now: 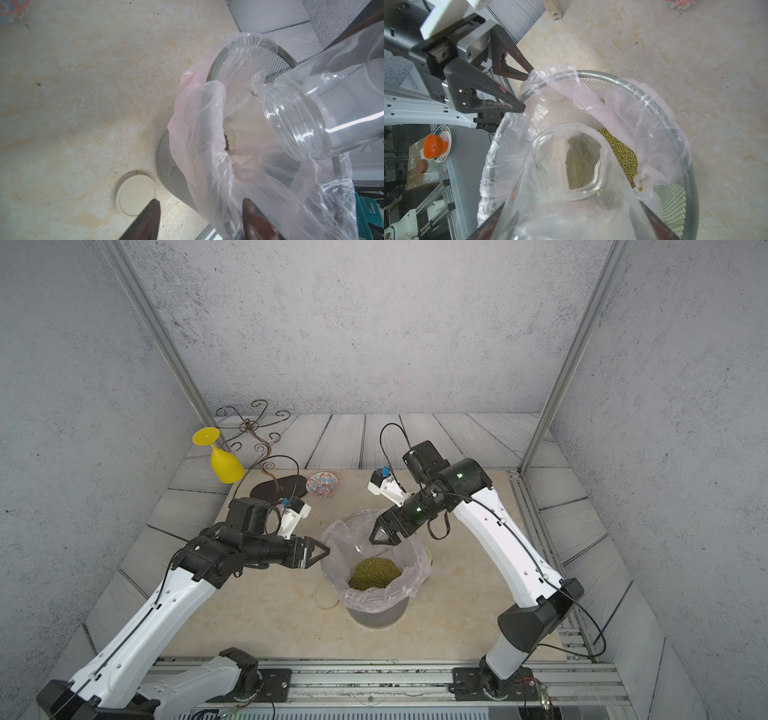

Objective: Empty moldy mung beans from jars
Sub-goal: Pour the moldy mung beans from the jar into the trash bin, then place the jar at the center of the board.

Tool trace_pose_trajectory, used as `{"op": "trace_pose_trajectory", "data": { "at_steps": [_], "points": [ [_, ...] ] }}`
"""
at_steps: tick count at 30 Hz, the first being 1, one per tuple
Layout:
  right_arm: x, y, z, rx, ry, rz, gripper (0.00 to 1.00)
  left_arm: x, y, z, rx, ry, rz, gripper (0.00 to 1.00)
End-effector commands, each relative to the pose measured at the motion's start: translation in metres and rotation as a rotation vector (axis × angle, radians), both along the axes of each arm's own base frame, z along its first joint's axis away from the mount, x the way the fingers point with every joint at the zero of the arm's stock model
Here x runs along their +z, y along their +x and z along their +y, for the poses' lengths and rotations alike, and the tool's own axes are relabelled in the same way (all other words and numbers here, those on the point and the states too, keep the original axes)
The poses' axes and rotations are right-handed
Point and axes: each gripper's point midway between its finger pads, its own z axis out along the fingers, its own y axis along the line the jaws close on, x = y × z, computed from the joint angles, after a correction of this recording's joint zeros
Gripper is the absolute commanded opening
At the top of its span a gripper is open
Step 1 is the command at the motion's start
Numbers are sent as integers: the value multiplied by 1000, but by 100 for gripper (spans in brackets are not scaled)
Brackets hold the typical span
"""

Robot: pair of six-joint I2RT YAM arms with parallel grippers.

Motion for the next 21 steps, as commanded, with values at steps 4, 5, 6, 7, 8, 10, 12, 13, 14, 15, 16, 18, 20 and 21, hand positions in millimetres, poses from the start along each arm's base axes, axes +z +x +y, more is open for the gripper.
{"op": "trace_pose_trajectory", "data": {
  "at_steps": [4,5,6,7,8,10,12,13,14,15,16,18,20,21],
  "points": [
    [44,-4,1,-20,152,-138,66,6,1,-1,0,-11,-25,64],
    [44,-5,1,-21,162,-139,65,10,1,-1,2,-17,-35,64],
    [44,-5,1,-23,173,-146,65,16,1,-1,3,-27,-49,64],
    [45,-5,2,-24,182,-154,65,24,0,-1,4,-37,-68,64],
    [45,-6,1,-25,188,-161,66,30,0,0,8,-43,-85,64],
    [46,-6,1,-28,200,-171,66,47,-1,3,20,-57,-128,67],
    [49,-8,1,-28,216,-182,65,65,-4,6,29,-80,-179,70],
    [50,-8,1,-27,223,-183,66,73,-5,7,34,-91,-201,71],
    [50,-9,1,-28,229,-186,65,81,-7,7,37,-108,-223,72],
    [52,-9,2,-27,239,-190,66,90,-8,6,34,-135,-243,73],
    [52,-10,2,-26,245,-191,66,98,-10,3,24,-166,-259,74],
    [55,-11,3,-23,263,-196,66,115,-14,-8,-21,-260,-275,75],
    [57,-13,4,-19,280,-197,65,126,-14,-21,-71,-355,-262,76],
    [59,-14,4,-17,290,-198,66,131,-14,-28,-102,-401,-249,77]
  ]
}}
